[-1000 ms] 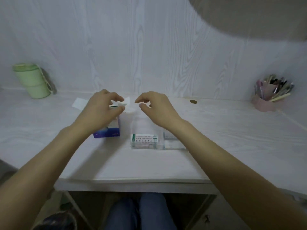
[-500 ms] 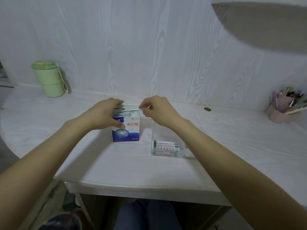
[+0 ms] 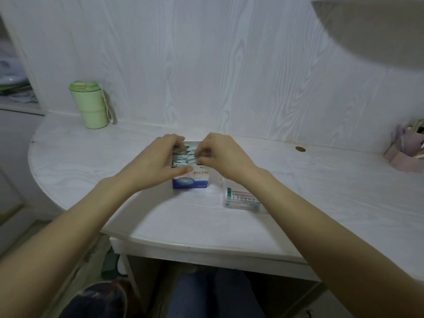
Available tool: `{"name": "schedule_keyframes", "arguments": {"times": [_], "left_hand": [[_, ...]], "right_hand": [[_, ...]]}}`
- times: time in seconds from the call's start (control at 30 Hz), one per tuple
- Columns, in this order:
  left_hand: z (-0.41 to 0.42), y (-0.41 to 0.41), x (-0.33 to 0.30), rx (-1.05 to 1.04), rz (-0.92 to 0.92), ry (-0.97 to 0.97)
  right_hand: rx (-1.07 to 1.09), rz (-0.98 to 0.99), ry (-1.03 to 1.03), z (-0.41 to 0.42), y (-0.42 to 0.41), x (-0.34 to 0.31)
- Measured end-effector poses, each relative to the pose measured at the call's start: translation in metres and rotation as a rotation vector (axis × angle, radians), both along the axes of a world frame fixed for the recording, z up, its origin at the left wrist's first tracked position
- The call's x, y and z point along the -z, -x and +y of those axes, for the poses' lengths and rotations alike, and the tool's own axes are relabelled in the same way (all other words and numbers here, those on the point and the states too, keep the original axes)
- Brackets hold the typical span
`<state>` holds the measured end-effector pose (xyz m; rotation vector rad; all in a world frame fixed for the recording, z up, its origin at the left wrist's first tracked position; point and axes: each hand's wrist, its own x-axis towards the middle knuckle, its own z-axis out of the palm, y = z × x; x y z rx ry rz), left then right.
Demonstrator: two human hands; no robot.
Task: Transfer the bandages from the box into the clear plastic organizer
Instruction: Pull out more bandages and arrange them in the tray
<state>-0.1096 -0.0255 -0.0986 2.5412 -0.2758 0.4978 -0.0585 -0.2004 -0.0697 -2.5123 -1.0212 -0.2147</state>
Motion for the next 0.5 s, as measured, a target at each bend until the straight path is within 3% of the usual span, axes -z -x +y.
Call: {"name": "schedule_keyframes", "arguments": {"times": [0.17, 0.4, 0.5], "left_hand": [[0.008, -0.006, -0.024, 0.028, 0.064, -0.129], [-0.004, -0.026, -0.041, -0.039, 0.208, -0.519], [-0.010, -0.029, -0.048, -0.063, 0.291, -0.603]], "right_hand": [[0.008, -0.015, 0.021, 0.002, -0.001, 0.001], [0.013, -0.001, 0.019, 0.005, -0.004, 0.001], [0.014, 0.016, 0.024, 0.007, -0.007, -0.002]]}}
